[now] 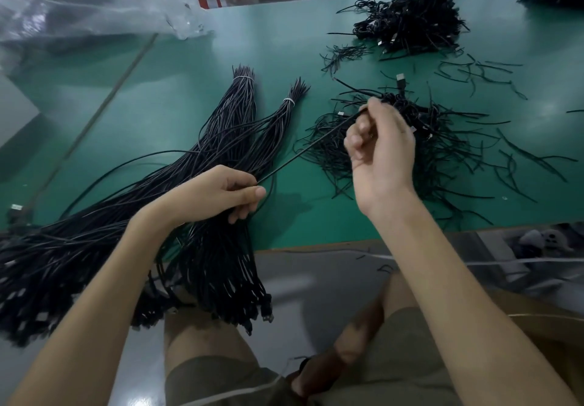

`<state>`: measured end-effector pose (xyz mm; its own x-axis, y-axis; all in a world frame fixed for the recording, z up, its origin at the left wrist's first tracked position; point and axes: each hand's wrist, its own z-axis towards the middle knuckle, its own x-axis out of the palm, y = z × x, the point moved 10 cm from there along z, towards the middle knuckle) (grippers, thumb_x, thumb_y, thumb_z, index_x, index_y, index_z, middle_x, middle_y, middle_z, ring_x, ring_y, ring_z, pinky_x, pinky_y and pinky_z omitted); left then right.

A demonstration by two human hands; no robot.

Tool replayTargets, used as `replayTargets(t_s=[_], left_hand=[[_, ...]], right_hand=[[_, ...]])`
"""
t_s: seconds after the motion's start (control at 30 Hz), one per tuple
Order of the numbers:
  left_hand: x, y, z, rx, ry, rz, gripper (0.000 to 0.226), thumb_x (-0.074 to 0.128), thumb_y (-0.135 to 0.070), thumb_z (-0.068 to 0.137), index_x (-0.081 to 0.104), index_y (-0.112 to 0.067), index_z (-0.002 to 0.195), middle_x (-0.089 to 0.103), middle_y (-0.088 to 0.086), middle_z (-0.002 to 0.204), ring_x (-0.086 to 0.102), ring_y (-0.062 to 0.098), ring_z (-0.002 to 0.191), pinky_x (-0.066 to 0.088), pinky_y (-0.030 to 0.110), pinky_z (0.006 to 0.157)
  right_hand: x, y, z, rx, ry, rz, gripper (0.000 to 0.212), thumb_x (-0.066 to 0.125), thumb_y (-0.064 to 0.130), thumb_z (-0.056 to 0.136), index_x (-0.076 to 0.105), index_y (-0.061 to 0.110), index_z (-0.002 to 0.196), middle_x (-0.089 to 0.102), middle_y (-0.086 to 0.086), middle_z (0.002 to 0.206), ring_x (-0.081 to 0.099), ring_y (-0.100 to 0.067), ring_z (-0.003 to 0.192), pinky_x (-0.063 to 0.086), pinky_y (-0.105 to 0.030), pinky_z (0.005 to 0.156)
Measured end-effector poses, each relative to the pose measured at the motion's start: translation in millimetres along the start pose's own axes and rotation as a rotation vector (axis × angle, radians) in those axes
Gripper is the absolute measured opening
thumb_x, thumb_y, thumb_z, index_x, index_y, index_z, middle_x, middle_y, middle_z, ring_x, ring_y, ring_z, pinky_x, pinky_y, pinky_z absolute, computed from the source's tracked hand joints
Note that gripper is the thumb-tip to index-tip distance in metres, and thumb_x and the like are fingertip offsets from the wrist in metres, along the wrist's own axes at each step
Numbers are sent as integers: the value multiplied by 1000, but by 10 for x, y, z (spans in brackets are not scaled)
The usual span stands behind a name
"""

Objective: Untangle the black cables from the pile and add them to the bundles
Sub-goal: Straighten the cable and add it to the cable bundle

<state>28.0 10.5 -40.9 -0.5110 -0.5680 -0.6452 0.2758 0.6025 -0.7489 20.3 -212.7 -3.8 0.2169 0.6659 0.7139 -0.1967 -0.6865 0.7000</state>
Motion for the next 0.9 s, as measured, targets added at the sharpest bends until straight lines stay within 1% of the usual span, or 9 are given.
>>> replayTargets(t_s=[0.07,0.17,0.27,0.37,0.5,0.6,0.7,0.77,0.9], left_hand=[[11,6,-3,13,37,-27,36,54,-32,104,63,-9,78,65,3,62,60,20,54,50,27,63],[-45,6,4,38,-3,-127,38,49,-33,106,62,-9,80,63,6,59,57,24,47,49,29,56],[-137,23,39,31,-108,-168,37,49,-34,107,61,-12,80,59,6,56,51,23,42,45,22,46],[-243,-81,72,60,-202,-311,36,49,-36,107,60,-15,81,52,3,58,38,14,38,48,25,44],[-413,-259,151,81,-316,-503,34,48,-38,108,62,-19,85,53,-2,62,30,8,39,45,22,44],[-403,-316,197,67,-349,-566,34,47,-37,109,62,-17,86,54,-2,64,31,8,39,46,23,45],[-278,-380,251,57,-299,-625,34,47,-37,109,62,-15,88,56,0,64,34,11,38,48,25,46],[-205,-426,294,72,-245,-611,34,46,-35,109,63,-12,90,59,2,66,42,14,41,51,28,51],[-92,-524,314,165,-136,-574,31,49,-31,108,69,-10,95,67,5,81,62,18,67,53,23,66]], right_hand=[[-30,133,52,-19,-26,60,27,55,9,104,52,13,77,51,1,63,46,-11,50,33,-20,44],[-153,169,102,-8,-86,67,26,54,9,105,50,12,79,51,1,63,47,-10,49,33,-21,45],[-252,15,98,52,-106,-115,24,55,13,106,52,12,82,52,1,64,47,-11,50,34,-21,45],[-314,-191,50,120,-79,-244,21,55,20,107,58,9,89,55,1,64,49,-11,51,35,-21,45],[-314,-442,-43,187,23,-374,37,44,33,111,65,6,97,59,0,64,54,-14,53,39,-24,48],[-246,-600,-123,212,153,-510,41,43,38,110,66,5,106,65,-3,71,61,-17,60,43,-26,50],[-138,-761,-227,219,321,-726,26,55,31,106,66,9,116,71,-1,87,68,-16,71,49,-26,56],[-64,-881,-301,230,406,-798,21,62,26,103,66,12,118,72,-2,96,70,-15,74,51,-26,57],[88,-1123,-419,269,485,-811,22,67,20,100,65,12,120,71,-3,105,70,-13,71,50,-25,58]])
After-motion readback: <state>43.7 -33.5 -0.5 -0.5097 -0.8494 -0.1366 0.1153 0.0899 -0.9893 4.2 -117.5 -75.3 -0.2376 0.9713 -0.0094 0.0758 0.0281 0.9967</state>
